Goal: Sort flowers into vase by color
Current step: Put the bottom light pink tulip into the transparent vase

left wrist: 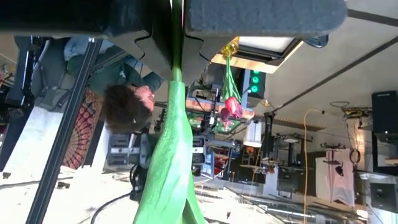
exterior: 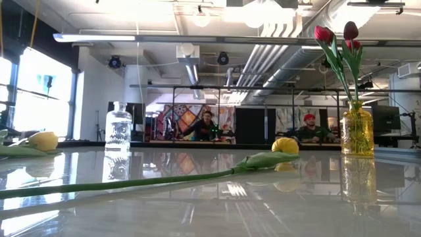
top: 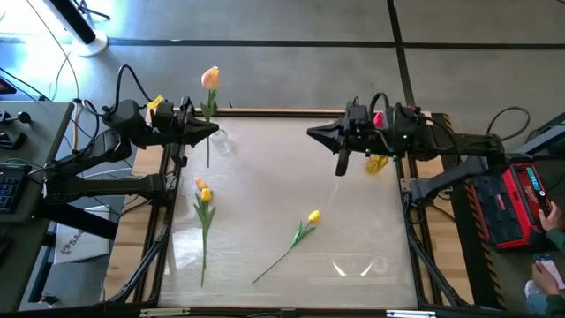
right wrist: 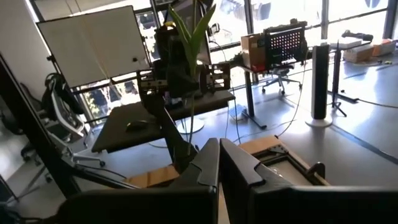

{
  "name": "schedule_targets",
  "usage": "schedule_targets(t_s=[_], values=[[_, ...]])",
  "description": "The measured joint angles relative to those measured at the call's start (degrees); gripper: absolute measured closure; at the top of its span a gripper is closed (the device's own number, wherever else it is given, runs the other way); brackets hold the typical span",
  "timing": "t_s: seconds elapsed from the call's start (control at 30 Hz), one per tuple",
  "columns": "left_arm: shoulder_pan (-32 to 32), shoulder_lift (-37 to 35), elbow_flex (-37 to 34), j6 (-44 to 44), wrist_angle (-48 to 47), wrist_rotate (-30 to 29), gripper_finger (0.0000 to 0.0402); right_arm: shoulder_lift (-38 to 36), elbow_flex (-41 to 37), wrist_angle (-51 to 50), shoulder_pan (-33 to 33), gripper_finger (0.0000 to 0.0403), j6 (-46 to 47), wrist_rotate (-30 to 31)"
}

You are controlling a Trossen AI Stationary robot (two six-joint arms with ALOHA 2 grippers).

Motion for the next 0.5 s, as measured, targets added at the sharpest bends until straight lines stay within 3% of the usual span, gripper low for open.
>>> schedule_targets(t_s=[0.5], values=[[0.0, 2.0, 0.0, -1.9, 1.7, -1.8, 0.0401, 0.0, 0.0, -0.1, 0.0, 0.0402, 0.0, 0.3]])
